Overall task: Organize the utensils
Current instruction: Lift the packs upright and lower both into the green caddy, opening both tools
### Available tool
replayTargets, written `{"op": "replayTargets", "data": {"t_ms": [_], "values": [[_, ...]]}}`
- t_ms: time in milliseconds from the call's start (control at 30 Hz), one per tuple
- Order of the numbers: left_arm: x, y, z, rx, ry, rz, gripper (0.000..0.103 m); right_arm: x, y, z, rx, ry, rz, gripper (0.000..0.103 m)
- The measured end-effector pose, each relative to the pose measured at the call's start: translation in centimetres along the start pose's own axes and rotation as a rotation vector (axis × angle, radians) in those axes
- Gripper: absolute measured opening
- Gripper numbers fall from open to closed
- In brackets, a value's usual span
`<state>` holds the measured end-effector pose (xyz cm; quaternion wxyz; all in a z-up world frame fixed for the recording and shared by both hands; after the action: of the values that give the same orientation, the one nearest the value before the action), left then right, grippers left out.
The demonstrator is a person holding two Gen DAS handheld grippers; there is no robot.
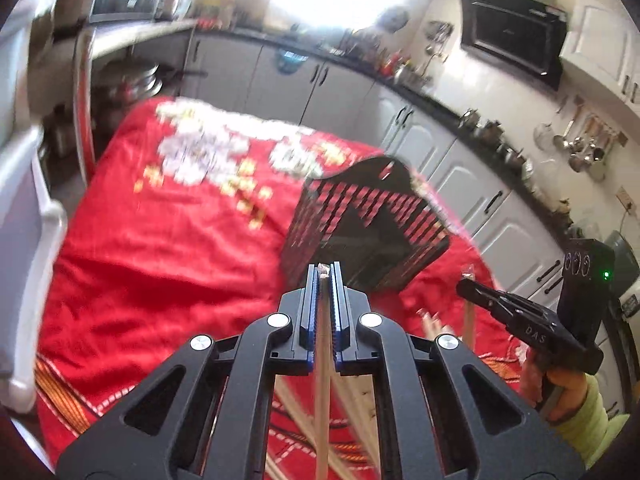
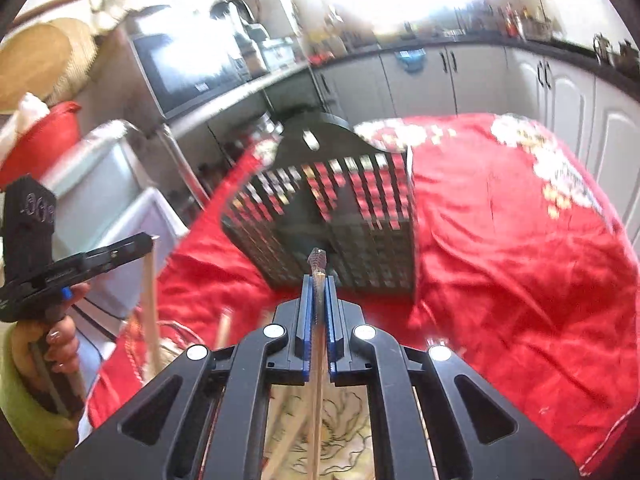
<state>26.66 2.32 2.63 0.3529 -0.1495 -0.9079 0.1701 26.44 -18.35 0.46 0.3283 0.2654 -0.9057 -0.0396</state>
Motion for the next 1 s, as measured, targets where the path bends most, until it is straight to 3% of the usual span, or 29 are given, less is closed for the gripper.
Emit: {"op": "replayTargets", "data": {"t_ms": [500,1000], "values": [[4.4,-7.5,-7.9,-0.121,-0.19,0.077,0.003,8.6,1.3,-8.4,0.093,-0.329,0.029,0.006],[4.2,-11.7,-16.4,-0.17,-0.412,0.028,0.003,11.6,1.1,-14.2,0.136,-0.496,0.1,0.006]]}}
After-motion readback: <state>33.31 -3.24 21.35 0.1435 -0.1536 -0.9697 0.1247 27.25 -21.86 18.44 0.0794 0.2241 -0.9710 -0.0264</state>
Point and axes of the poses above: each gripper's, at about its wrist camera, not at the fingertips, and x roughly against the way its jaws point, y to its left, z to its underside, the point moved 7 cm from there along -x, roughly the way its jaws point, and after that the axes turned 6 degrees about x, right-handed, at the moved point
